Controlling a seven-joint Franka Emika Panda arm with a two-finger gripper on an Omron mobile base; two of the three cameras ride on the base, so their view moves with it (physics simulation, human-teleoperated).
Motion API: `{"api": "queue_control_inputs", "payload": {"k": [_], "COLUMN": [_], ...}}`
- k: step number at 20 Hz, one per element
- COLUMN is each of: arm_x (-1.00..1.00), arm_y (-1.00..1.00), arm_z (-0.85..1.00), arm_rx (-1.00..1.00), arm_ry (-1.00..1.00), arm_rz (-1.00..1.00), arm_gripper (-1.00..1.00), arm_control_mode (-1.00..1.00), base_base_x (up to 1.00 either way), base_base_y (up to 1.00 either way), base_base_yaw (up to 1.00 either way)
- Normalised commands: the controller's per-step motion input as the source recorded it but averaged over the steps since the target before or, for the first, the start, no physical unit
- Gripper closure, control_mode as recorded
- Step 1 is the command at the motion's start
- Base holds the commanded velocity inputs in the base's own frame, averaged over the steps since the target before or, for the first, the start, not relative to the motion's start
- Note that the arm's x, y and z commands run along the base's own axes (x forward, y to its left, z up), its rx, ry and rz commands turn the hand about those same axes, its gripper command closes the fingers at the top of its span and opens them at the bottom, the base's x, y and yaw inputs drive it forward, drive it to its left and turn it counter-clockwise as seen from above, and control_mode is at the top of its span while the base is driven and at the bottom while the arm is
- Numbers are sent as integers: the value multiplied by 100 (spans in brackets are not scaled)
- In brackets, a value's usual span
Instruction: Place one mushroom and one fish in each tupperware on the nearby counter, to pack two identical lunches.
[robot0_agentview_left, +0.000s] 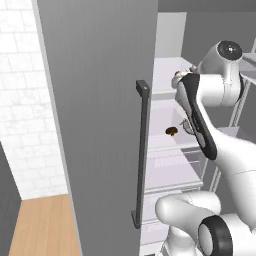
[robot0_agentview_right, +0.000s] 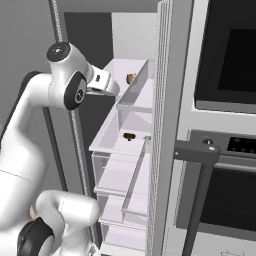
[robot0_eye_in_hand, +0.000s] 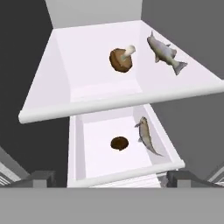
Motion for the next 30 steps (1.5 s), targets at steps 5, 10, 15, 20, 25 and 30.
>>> {"api": "queue_control_inputs", "payload": {"k": [5,10,15,20,25,30], "arm_x": [52,71,70,62,47,40], "arm_y": [-32,-1,-10,-23,-17,-6], "arm_z": [17,0,-9,-21,-13,-17], "arm_rx": [2,0,0,0,0,0], "arm_ry": [8,0,6,11,0,0], "arm_rz": [0,0,0,0,0,0], "arm_gripper": [-100,-100,-100,-100,-100,-100], "arm_control_mode": [-100,-100,-100,-100,-100,-100], "base_base_x": [0,0,0,0,0,0], "base_base_y": [0,0,0,0,0,0], "base_base_yaw": [0,0,0,0,0,0]}}
